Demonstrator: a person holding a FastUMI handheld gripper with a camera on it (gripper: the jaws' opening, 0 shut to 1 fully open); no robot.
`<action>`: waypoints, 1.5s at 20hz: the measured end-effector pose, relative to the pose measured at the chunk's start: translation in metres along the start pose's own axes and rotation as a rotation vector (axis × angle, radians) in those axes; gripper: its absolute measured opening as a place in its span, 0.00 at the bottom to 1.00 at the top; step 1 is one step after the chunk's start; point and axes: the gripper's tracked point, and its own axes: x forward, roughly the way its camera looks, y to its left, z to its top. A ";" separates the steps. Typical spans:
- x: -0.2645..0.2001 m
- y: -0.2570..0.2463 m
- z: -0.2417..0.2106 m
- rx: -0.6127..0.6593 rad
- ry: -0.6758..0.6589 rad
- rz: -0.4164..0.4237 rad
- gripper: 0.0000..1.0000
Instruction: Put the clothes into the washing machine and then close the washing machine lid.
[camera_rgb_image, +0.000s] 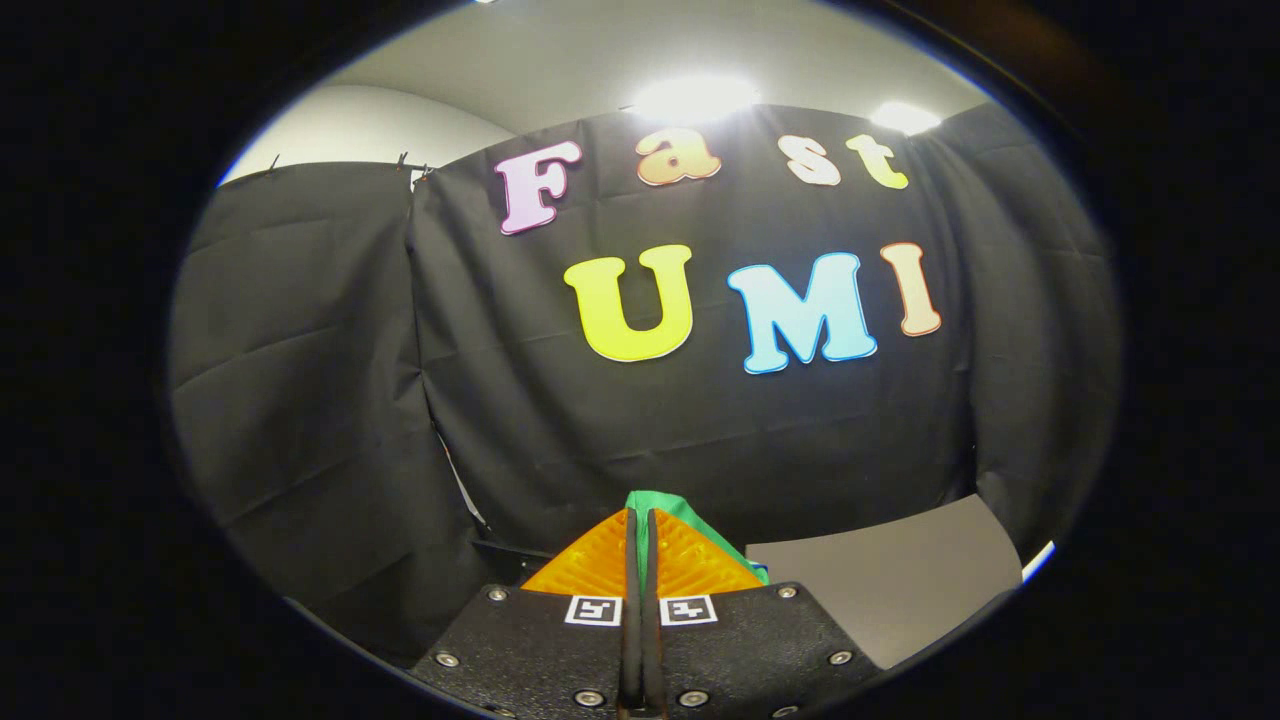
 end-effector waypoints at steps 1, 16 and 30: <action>0.003 0.014 0.000 -0.002 -0.001 0.002 0.00; 0.036 0.154 -0.049 -0.012 0.062 0.035 0.00; 0.102 0.139 -0.225 -0.034 0.270 0.017 0.00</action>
